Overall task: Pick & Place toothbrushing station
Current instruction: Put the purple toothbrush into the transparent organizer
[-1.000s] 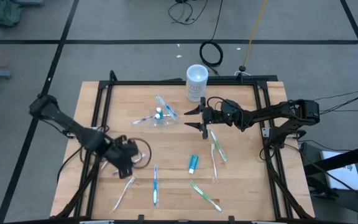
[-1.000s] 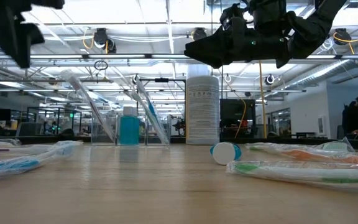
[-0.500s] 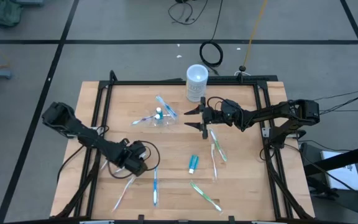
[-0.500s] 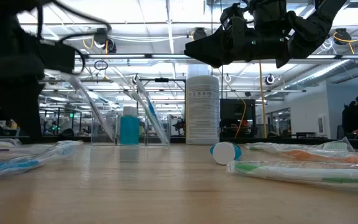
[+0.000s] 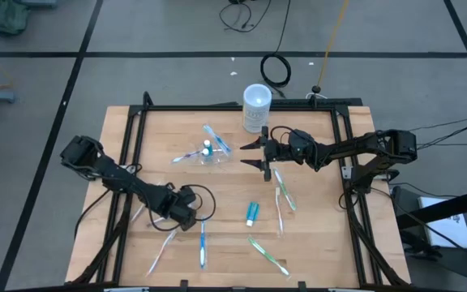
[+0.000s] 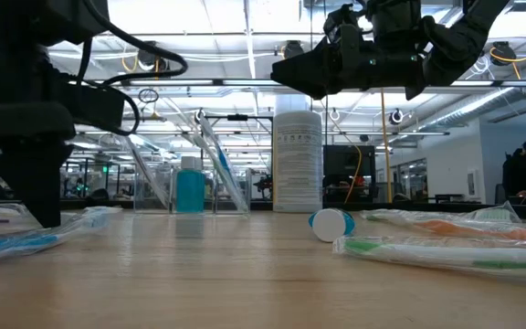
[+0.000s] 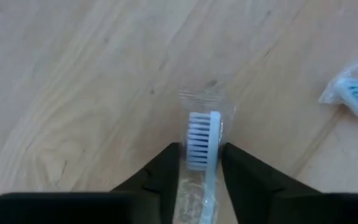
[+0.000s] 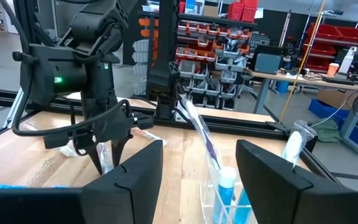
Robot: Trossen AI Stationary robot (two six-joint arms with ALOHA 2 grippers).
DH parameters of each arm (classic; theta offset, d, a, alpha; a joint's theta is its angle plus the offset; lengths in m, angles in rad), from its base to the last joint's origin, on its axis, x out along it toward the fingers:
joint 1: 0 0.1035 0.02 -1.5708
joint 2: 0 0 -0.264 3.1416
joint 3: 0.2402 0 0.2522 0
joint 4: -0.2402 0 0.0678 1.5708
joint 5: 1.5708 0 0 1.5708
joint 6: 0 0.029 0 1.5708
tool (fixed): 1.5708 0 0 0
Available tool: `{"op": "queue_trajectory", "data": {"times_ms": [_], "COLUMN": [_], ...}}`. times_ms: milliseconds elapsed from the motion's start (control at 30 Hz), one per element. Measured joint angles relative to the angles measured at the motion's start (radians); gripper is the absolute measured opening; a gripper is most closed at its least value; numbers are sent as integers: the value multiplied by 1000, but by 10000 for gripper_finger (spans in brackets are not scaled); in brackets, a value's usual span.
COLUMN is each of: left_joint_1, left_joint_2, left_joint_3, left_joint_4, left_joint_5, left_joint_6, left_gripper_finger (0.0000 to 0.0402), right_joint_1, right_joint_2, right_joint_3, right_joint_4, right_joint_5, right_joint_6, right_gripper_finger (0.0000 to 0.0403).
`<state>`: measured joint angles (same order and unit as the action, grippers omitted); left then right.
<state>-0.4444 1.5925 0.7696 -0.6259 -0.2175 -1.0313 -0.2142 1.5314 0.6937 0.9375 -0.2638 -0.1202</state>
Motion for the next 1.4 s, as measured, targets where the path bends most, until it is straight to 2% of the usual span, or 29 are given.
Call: {"op": "queue_trajectory", "data": {"times_ms": [133, 267, 400, 500, 667, 800, 900, 1033, 1200, 1300, 1400], "left_joint_1": [1, 3, 2, 3, 8, 30, 69, 141, 263, 334, 388], "left_joint_2": [-11, -53, -145, -228, -365, -436, -462, -461, -461, -463, -536], "left_joint_3": [6, 35, 67, 96, 145, 152, 151, 151, 140, 134, 134], "left_joint_4": [6, 34, 38, 48, 65, 236, 389, 544, 650, 776, 888], "left_joint_5": [-9, -95, -188, -321, -636, -905, -976, -955, -695, -625, -525], "left_joint_6": [32, 80, 163, 242, 318, 469, 588, 764, 907, 1048, 1163], "left_gripper_finger": [75, 49, 42, 46, 48, 48, 49, 49, 49, 49, 49], "right_joint_1": [0, 0, 0, 0, 0, 0, 0, 0, 0, 0, 0], "right_joint_2": [0, 0, 0, 0, 0, 0, 0, 0, 0, 0, 0], "right_joint_3": [0, 0, 0, 0, 0, 0, 0, 0, 0, 0, 0], "right_joint_4": [0, 0, -1, 0, 0, 0, 0, 0, 0, 3, 11], "right_joint_5": [0, 0, 0, 0, 0, 0, 0, 0, 0, 0, -1], "right_joint_6": [0, 0, 0, 0, 0, 0, 0, 0, 0, 0, -1], "right_gripper_finger": [196, 196, 196, 196, 196, 196, 196, 196, 196, 196, 196]}}
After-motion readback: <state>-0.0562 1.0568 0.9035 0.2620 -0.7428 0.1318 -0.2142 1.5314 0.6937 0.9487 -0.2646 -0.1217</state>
